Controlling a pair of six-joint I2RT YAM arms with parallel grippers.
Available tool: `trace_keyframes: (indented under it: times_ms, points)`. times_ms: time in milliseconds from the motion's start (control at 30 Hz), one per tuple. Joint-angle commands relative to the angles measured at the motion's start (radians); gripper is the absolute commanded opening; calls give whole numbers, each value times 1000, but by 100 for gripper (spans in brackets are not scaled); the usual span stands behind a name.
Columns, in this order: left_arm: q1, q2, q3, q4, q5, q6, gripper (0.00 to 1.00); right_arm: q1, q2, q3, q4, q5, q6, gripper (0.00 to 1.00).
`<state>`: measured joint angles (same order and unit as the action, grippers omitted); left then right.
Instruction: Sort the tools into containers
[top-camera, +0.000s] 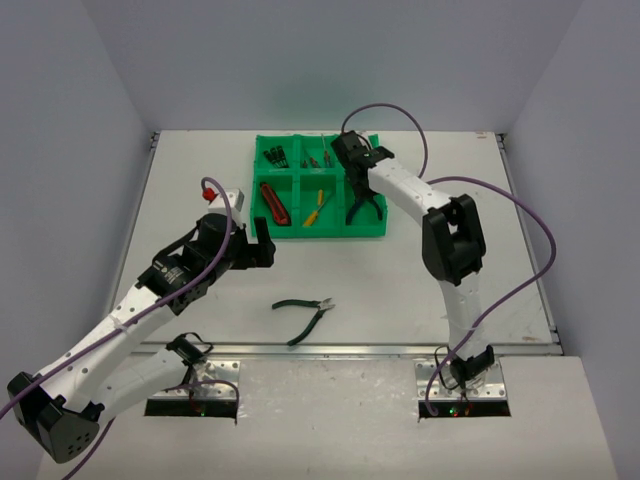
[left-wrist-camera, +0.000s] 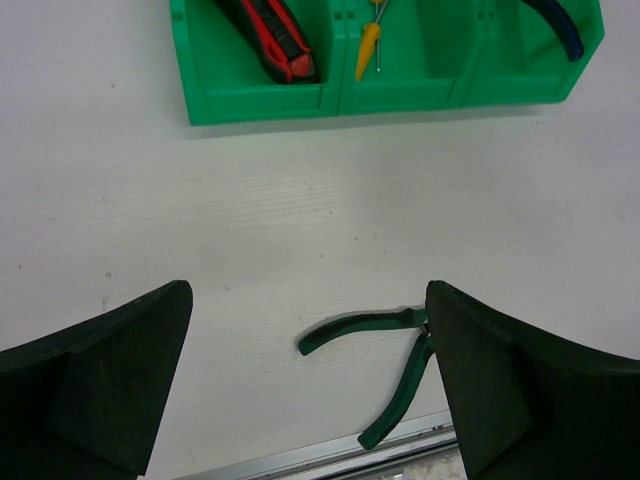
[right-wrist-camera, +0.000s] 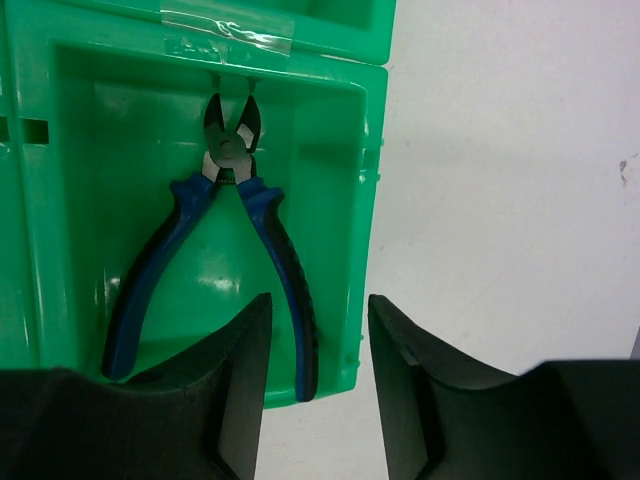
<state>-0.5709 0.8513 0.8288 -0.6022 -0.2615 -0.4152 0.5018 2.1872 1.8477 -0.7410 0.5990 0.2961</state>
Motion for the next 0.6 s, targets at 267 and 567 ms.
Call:
trace_keyframes:
  times_ms: [267,567]
  points:
    - [-8,4,3,41,-6,6,100,46,-337,-231,167,-210,23,99]
    - [-7,-47,41,-58,-268,-137,100,234,-523,-496,189,-577,-131,83]
